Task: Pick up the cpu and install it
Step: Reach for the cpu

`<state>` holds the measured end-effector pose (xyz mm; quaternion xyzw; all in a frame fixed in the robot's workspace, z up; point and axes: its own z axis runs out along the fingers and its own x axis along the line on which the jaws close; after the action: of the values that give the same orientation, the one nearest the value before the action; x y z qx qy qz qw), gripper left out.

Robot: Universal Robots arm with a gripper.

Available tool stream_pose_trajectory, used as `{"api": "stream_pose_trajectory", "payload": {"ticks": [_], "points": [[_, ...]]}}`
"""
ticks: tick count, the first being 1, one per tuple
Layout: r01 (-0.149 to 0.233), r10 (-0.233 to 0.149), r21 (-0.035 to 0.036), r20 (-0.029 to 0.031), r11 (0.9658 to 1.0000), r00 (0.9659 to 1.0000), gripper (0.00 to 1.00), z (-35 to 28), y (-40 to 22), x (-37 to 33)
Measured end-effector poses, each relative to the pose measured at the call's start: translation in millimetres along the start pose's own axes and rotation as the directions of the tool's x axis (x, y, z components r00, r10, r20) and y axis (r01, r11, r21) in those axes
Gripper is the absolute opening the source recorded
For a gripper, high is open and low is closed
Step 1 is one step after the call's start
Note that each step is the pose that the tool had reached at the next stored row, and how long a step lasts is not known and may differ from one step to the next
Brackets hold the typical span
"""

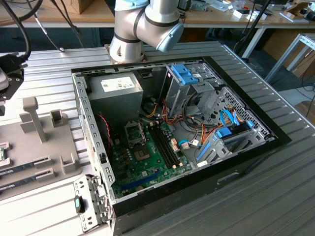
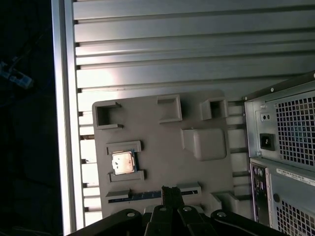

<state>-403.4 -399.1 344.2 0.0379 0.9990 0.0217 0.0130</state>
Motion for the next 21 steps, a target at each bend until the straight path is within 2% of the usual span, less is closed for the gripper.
{"api": "stream_pose_trajectory", "payload": {"ticks": [21], "points": [[0.0,0.0,0.0,0.0,1.0,1.0,0.11,9.5,-0.6,2.7]]}}
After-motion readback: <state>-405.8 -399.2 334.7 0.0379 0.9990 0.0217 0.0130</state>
